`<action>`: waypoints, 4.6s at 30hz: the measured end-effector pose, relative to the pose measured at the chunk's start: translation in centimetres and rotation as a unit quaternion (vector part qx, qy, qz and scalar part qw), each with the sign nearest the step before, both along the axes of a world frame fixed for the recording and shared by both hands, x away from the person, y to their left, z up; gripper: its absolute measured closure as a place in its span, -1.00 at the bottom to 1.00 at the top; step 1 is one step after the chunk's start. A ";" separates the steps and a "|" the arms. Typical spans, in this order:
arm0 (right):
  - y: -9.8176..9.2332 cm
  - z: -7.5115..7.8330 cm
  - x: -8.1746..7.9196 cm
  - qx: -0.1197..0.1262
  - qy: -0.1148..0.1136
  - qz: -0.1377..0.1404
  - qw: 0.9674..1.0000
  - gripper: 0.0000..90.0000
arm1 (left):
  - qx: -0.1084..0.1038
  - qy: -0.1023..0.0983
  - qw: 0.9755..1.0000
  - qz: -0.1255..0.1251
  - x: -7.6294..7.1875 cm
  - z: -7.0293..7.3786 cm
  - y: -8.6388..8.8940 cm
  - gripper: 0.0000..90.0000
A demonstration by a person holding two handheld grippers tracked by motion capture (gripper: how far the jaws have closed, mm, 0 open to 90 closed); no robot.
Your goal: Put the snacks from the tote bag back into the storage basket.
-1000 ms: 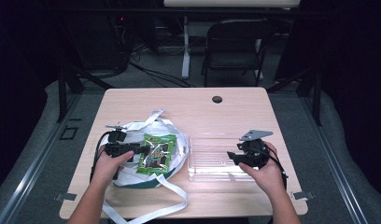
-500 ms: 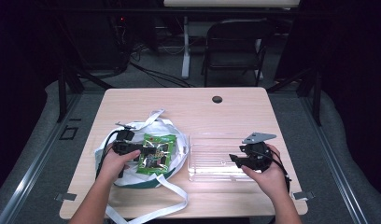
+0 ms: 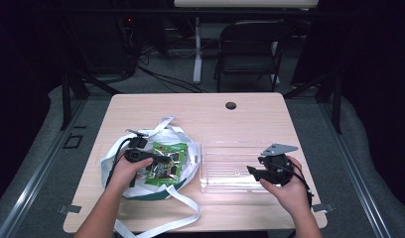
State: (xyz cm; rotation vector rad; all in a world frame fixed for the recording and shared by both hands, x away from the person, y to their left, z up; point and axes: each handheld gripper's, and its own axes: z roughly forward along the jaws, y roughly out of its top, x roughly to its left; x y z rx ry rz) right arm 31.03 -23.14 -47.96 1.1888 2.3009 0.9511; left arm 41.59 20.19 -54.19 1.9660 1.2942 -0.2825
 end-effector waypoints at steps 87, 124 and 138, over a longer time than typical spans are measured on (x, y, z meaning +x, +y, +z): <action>5.2 1.4 6.6 -0.113 0.119 0.200 0.966 0.30 | -0.056 -0.160 0.985 -0.019 -5.2 7.1 4.3 0.62; 7.7 11.0 8.8 -0.131 0.097 0.291 0.943 0.31 | -0.093 -0.179 0.975 -0.094 -7.0 8.8 -0.7 0.63; 11.4 13.5 9.2 -0.137 0.099 0.344 0.924 0.24 | -0.102 -0.172 0.973 -0.119 -7.1 8.5 -2.1 0.63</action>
